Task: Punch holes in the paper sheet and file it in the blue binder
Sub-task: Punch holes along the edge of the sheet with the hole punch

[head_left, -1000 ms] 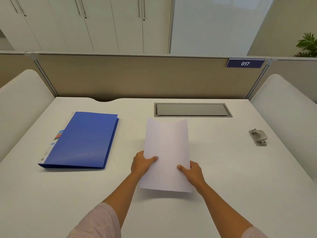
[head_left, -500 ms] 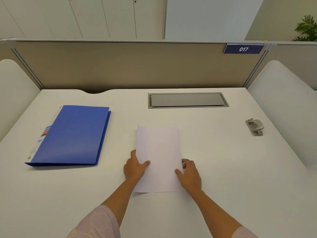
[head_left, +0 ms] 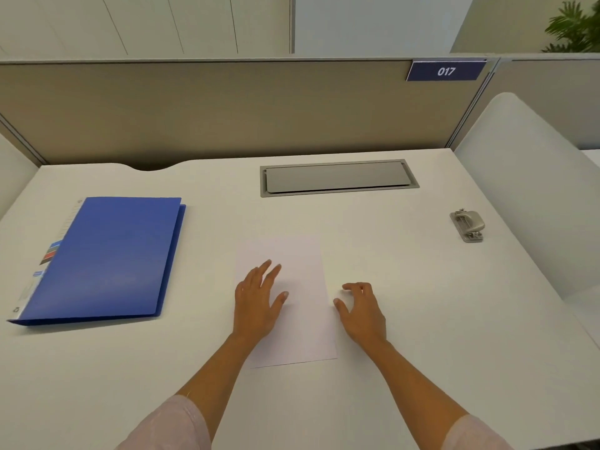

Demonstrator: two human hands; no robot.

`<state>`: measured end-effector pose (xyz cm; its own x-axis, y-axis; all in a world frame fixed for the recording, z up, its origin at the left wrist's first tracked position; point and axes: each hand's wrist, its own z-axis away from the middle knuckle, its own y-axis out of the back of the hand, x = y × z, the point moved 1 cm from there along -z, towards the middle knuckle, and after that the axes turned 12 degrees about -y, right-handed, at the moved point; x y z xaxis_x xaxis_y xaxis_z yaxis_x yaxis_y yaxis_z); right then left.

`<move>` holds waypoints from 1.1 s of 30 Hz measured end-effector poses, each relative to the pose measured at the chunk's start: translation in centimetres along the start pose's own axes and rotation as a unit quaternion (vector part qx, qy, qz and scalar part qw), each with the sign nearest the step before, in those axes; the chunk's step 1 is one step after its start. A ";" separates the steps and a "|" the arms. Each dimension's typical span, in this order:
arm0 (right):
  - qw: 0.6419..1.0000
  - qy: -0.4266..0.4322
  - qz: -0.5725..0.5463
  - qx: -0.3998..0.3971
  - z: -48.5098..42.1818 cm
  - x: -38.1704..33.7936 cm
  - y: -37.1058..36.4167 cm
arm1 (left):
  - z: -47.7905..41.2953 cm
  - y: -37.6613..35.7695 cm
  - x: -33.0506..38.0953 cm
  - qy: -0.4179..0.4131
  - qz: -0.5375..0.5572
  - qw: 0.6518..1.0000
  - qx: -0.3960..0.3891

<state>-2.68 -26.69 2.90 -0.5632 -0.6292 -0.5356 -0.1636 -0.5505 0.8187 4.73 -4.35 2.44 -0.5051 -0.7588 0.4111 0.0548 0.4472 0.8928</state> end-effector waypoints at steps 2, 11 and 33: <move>1.000 0.020 0.021 0.009 -1.7 0.8 1.1 | -0.9 -0.8 0.6 -0.023 -0.005 0.999 -0.031; 0.974 -0.016 0.219 0.045 -11.0 6.9 8.2 | -6.2 -4.2 4.3 -0.099 -0.012 0.987 -0.125; 0.961 -0.182 0.190 0.088 -25.3 13.2 17.4 | -10.5 -7.0 8.6 -0.140 -0.057 0.978 -0.146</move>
<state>7.54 -58.49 4.85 -0.8501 -0.5151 -0.1097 -0.0067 -0.1978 0.9802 9.09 -18.93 1.69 -0.7365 -0.6174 0.2765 0.2080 0.1822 0.9610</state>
